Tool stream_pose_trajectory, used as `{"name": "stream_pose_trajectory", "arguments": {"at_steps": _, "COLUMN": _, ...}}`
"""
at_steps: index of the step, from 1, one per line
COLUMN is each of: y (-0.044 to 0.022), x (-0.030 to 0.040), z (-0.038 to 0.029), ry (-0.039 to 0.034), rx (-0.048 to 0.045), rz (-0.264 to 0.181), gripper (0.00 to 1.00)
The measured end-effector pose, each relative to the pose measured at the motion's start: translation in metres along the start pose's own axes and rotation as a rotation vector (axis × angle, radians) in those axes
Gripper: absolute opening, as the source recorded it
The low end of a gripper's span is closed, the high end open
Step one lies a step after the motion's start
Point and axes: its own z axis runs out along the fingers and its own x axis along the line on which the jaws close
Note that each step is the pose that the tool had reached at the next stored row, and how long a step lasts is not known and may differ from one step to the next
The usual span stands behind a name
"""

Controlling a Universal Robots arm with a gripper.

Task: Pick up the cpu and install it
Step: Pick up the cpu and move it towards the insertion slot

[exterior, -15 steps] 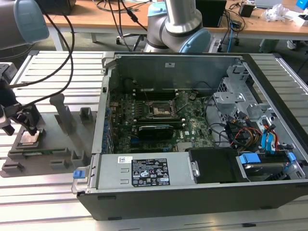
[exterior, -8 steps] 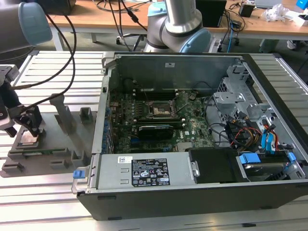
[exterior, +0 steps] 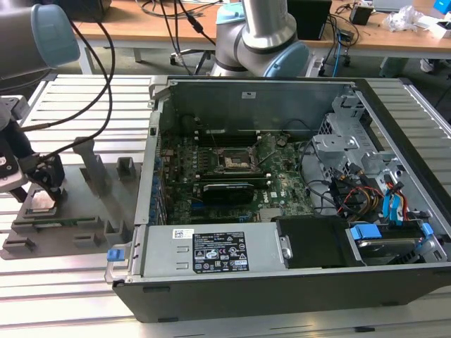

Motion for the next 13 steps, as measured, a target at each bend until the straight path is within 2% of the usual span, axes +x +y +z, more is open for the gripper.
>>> {"name": "stream_pose_trajectory", "arguments": {"at_steps": 4, "y": -0.0057, "x": -0.0002, "z": 0.0027, "ry": -0.0006, "rx": -0.0053, "rz": -0.013, "gripper": 0.66}}
{"name": "stream_pose_trajectory", "arguments": {"at_steps": 13, "y": -0.0096, "x": -0.0063, "z": 0.0067, "ry": -0.0016, "rx": -0.0257, "rz": -0.023, "gripper": 0.66}}
